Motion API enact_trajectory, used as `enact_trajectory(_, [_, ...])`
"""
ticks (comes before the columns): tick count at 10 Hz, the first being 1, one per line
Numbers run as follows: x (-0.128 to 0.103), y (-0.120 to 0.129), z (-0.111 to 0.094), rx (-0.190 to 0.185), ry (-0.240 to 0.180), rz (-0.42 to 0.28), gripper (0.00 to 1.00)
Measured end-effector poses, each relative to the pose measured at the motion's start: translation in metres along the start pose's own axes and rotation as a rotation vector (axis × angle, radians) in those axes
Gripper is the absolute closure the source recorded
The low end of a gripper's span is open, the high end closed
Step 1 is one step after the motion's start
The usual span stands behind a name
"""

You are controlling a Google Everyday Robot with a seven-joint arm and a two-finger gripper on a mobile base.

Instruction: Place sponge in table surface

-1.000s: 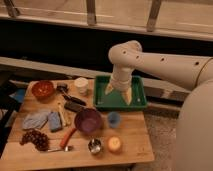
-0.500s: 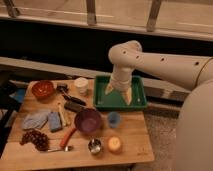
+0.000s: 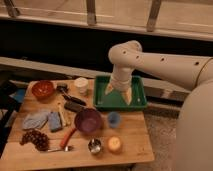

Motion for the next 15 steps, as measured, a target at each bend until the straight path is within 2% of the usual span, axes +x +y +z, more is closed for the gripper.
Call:
enact_trajectory(8, [0.0, 0.0, 0.0, 0.001, 0.0, -0.002, 0.26])
enact_trajectory(10, [0.004, 0.007, -0.001, 0.017, -0.016, -0.05, 0.26])
enact_trajectory(11, [0.009, 0.019, -0.002, 0.025, -0.029, -0.093, 0.26])
enact_trajectory(13, [0.022, 0.057, -0.003, 0.031, -0.047, -0.189, 0.26])
enact_trajectory(15, [0.04, 0.111, -0.004, 0.023, -0.061, -0.303, 0.26])
